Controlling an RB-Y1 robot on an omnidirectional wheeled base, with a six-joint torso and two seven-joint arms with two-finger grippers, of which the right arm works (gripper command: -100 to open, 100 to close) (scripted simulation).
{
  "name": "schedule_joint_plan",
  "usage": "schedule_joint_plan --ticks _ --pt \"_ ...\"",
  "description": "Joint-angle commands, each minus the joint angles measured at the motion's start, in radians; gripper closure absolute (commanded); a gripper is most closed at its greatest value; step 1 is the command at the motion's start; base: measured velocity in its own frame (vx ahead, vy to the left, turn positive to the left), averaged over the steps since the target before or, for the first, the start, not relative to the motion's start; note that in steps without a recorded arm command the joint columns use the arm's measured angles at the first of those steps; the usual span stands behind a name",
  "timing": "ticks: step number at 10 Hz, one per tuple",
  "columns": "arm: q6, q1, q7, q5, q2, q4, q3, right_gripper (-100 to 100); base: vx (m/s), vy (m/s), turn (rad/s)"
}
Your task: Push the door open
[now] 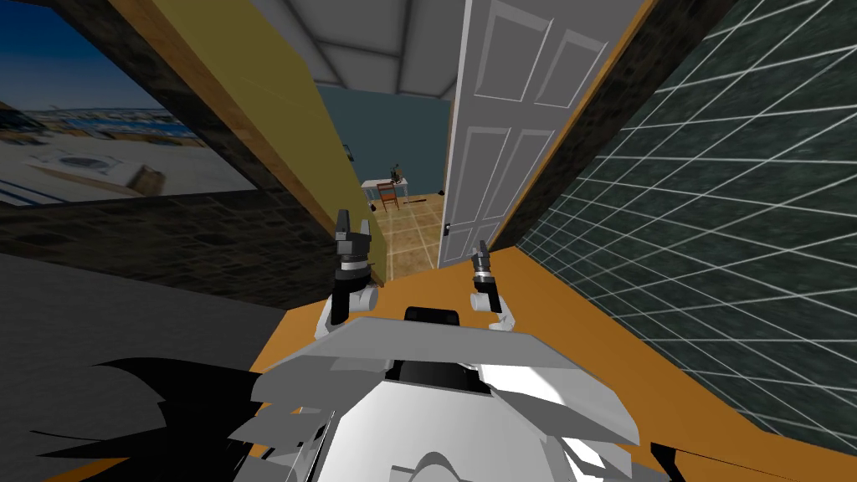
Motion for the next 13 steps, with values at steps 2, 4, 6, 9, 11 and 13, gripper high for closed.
schedule_joint_plan --ticks 2,4,6,9,11,13 --pt "-0.015 -0.038 -0.002 0.002 -0.001 0.082 0.006 -100 0.097 -0.043 0.053" --pt "-0.023 -0.052 -0.003 0.003 -0.002 0.126 0.009 -100 0.089 -0.059 0.037" --pt "-0.040 -0.080 -0.005 0.005 -0.001 0.193 0.015 -100 0.059 -0.041 0.036" --pt "-0.057 -0.108 -0.007 0.007 0.001 0.268 0.020 -100 0.064 -0.039 0.035" --pt "-0.074 -0.135 -0.009 0.009 0.003 0.338 0.025 -100 0.088 -0.049 0.043" --pt "-0.091 -0.163 -0.011 0.011 0.008 0.401 0.031 -100 0.095 -0.068 0.054"
